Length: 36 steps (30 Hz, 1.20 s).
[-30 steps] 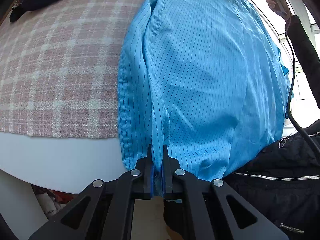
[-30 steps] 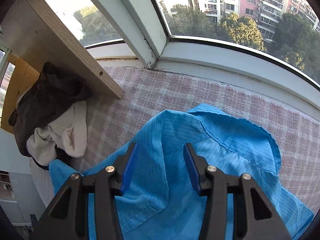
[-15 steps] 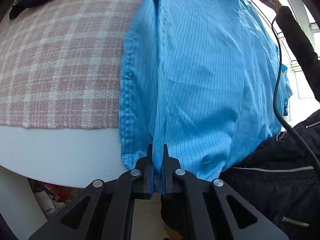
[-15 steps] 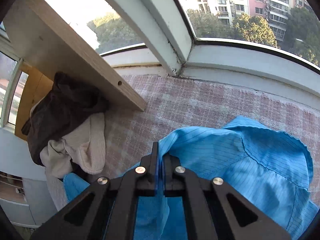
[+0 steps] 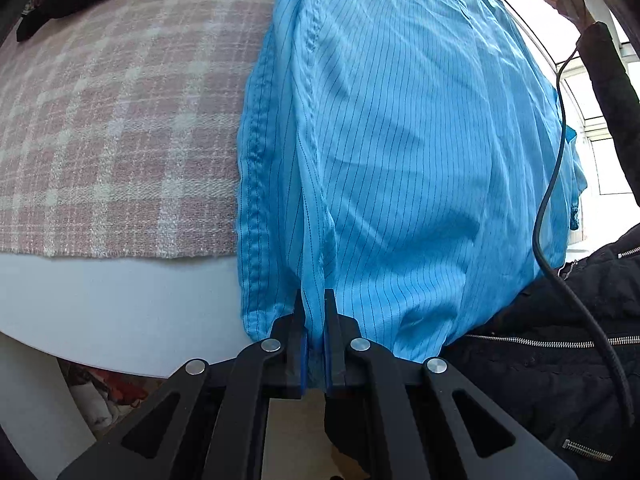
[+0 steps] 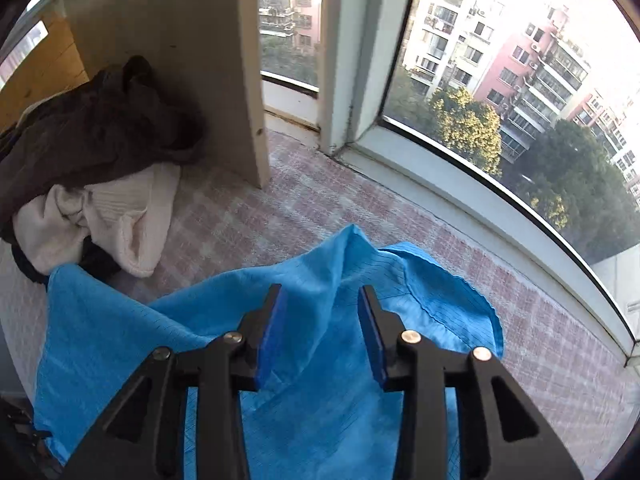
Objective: Fold clothes
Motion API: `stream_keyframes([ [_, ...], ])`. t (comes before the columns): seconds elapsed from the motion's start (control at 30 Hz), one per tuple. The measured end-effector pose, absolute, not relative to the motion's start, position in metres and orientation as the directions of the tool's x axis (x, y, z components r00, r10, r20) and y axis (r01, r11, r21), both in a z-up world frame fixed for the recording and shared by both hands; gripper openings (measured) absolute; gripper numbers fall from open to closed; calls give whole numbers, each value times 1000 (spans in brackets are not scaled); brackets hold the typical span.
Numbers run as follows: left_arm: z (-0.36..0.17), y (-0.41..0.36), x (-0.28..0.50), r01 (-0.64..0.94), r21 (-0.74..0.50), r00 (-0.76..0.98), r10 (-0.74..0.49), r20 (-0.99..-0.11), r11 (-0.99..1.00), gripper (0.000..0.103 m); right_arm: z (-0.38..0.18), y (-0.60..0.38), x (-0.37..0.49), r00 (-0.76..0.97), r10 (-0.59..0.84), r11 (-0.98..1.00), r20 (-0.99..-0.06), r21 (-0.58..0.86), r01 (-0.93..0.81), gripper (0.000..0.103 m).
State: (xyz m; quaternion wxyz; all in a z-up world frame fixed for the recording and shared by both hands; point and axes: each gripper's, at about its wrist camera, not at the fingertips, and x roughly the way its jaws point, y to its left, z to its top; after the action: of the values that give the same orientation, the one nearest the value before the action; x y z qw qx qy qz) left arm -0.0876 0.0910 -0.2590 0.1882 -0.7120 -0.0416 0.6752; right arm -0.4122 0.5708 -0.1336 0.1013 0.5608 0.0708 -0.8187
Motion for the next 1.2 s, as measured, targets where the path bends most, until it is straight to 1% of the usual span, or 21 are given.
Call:
stream_keyframes([
  [0.03, -259, 92, -88, -196, -323, 82, 312, -946, -926, 4, -130, 543, -405, -330, -128, -940, -935, 8, 341, 50],
  [0.07, -258, 92, -89, -195, -323, 80, 314, -946, -926, 4, -128, 516, -399, -306, -166, -902, -937, 19, 432, 52],
  [0.13, -257, 93, -90, -198, -324, 77, 315, -946, -925, 4, -131, 462, -383, -254, -212, -815, -944, 27, 579, 52],
  [0.23, -256, 94, -93, -203, -325, 78, 315, -946, -924, 4, -151, 394, -374, -209, -184, -704, -961, -20, 710, 52],
  [0.37, -256, 99, -96, -212, -316, 79, 306, -949, -925, 5, -182, 339, -379, -131, -140, -604, -981, -21, 797, 52],
  [0.43, -257, 103, -95, -217, -312, 77, 302, -950, -925, 5, -194, 321, -383, -143, -96, -573, -985, -63, 817, 52],
  [0.5, -257, 109, -94, -217, -311, 73, 302, -950, -925, 5, -206, 310, -387, -108, -82, -548, -991, -45, 835, 52],
  [0.57, -256, 109, -93, -215, -309, 70, 301, -951, -926, 4, -213, 303, -388, -77, -99, -531, -992, -13, 847, 52],
  [0.6, -255, 108, -93, -213, -305, 67, 298, -952, -928, 4, -215, 301, -388, -66, -112, -524, -992, 2, 852, 50],
  [0.63, -255, 108, -92, -213, -300, 63, 293, -954, -930, 5, -216, 300, -387, -59, -124, -522, -991, 14, 853, 43],
  [0.67, -254, 108, -89, -213, -293, 58, 287, -956, -932, 5, -214, 301, -385, -58, -132, -521, -990, 19, 854, 13],
  [0.7, -254, 108, -86, -214, -286, 54, 281, -958, -934, 5, -213, 303, -383, -52, -134, -516, -990, 25, 856, 5],
  [0.8, -247, 108, -86, -224, -265, 36, 264, -964, -938, 5, -193, 316, -373, -89, -183, -510, -979, 18, 860, 4],
  [0.93, -231, 108, -82, -273, -188, -9, 198, -980, -944, 5, -155, 349, -357, -134, -277, -537, -951, 38, 843, 4],
  [1.0, -225, 121, -85, -290, -195, -19, 209, -978, -937, 5, -139, 367, -349, -165, -301, -552, -939, 31, 833, 4],
  [1.07, -232, 143, -84, -278, -196, -7, 206, -979, -940, 5, -128, 377, -347, -188, -301, -580, -935, 23, 815, 4],
  [1.1, -242, 154, -83, -261, -186, 12, 190, -982, -947, 8, -129, 380, -349, -201, -283, -598, -938, 9, 802, 4],
  [1.13, -250, 151, -84, -249, -180, 27, 179, -984, -952, 16, -131, 381, -354, -221, -258, -619, -941, -15, 785, 4],
  [1.2, -256, 141, -78, -195, -212, 29, 210, -977, -958, 21, -135, 380, -356, -239, -201, -645, -950, -55, 762, 4],
])
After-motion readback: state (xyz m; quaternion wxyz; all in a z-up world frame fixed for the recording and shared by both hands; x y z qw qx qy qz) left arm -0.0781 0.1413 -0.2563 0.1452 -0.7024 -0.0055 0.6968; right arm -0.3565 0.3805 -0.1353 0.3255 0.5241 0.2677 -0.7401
